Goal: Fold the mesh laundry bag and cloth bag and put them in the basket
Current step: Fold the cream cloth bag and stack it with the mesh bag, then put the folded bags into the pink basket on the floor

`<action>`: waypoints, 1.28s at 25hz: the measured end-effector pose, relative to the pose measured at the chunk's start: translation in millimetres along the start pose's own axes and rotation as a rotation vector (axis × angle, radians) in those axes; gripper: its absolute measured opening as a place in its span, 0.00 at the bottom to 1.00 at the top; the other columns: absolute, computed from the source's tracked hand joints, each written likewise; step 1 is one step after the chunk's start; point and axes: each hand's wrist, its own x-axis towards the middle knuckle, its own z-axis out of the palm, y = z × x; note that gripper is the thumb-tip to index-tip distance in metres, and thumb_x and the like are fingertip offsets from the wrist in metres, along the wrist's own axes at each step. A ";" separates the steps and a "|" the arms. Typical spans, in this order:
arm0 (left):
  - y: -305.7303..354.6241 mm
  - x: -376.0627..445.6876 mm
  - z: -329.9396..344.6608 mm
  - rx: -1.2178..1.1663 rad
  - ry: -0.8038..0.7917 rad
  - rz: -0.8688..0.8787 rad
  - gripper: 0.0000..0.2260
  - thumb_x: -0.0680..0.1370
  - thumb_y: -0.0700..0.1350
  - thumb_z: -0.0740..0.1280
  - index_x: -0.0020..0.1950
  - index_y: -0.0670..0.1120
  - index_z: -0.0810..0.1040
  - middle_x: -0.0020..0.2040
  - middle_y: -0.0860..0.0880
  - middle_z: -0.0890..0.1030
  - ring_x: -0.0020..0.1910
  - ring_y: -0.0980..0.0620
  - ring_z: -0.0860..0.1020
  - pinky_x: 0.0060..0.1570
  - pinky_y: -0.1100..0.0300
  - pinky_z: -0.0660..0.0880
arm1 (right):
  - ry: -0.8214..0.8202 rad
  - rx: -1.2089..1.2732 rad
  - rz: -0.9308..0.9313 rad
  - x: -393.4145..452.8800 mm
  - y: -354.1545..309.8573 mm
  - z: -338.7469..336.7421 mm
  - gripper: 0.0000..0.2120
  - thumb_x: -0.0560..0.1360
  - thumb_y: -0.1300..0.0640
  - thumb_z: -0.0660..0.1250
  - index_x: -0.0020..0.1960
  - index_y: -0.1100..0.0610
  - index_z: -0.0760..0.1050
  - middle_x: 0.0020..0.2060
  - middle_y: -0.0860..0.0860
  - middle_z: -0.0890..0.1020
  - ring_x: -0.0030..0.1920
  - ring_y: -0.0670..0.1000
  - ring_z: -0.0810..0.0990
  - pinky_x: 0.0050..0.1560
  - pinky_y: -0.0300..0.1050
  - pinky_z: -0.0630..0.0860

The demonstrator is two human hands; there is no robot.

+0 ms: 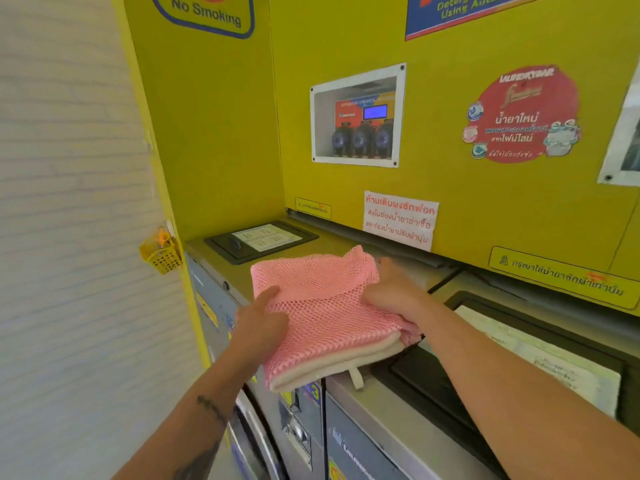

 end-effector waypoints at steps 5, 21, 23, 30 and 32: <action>-12.2 -40.9 -16.9 -0.322 -0.037 -0.102 0.24 0.78 0.35 0.63 0.69 0.56 0.72 0.54 0.46 0.77 0.44 0.44 0.81 0.43 0.52 0.78 | -0.071 0.131 -0.101 -27.0 4.9 18.2 0.46 0.72 0.60 0.69 0.77 0.39 0.45 0.62 0.53 0.73 0.51 0.52 0.78 0.53 0.52 0.79; -288.9 -109.9 -221.3 -0.224 0.250 0.123 0.24 0.77 0.31 0.60 0.64 0.57 0.76 0.49 0.59 0.78 0.38 0.51 0.80 0.43 0.47 0.81 | -0.149 0.275 -0.460 -136.0 -60.0 373.7 0.46 0.68 0.70 0.66 0.76 0.37 0.55 0.73 0.45 0.67 0.61 0.44 0.73 0.43 0.25 0.70; -361.4 -137.5 -252.8 -0.263 0.274 -0.028 0.26 0.77 0.30 0.59 0.64 0.57 0.76 0.46 0.54 0.81 0.36 0.44 0.79 0.42 0.43 0.80 | -0.239 0.276 -0.364 -160.6 -55.4 460.8 0.51 0.68 0.69 0.65 0.77 0.34 0.45 0.78 0.43 0.59 0.60 0.45 0.74 0.43 0.28 0.72; -494.6 -164.3 -315.8 -0.340 0.337 -0.313 0.24 0.77 0.30 0.59 0.65 0.56 0.75 0.51 0.51 0.79 0.35 0.41 0.78 0.34 0.48 0.80 | -0.394 0.249 -0.210 -190.0 -55.9 614.1 0.50 0.72 0.69 0.66 0.77 0.34 0.42 0.71 0.35 0.58 0.69 0.47 0.69 0.59 0.38 0.69; -532.0 -163.1 -310.6 -0.354 0.317 -0.397 0.25 0.77 0.30 0.59 0.66 0.56 0.74 0.55 0.50 0.79 0.38 0.38 0.78 0.42 0.36 0.79 | -0.454 0.195 -0.162 -183.6 -35.7 647.8 0.46 0.72 0.69 0.65 0.79 0.40 0.49 0.69 0.37 0.61 0.68 0.41 0.64 0.56 0.29 0.65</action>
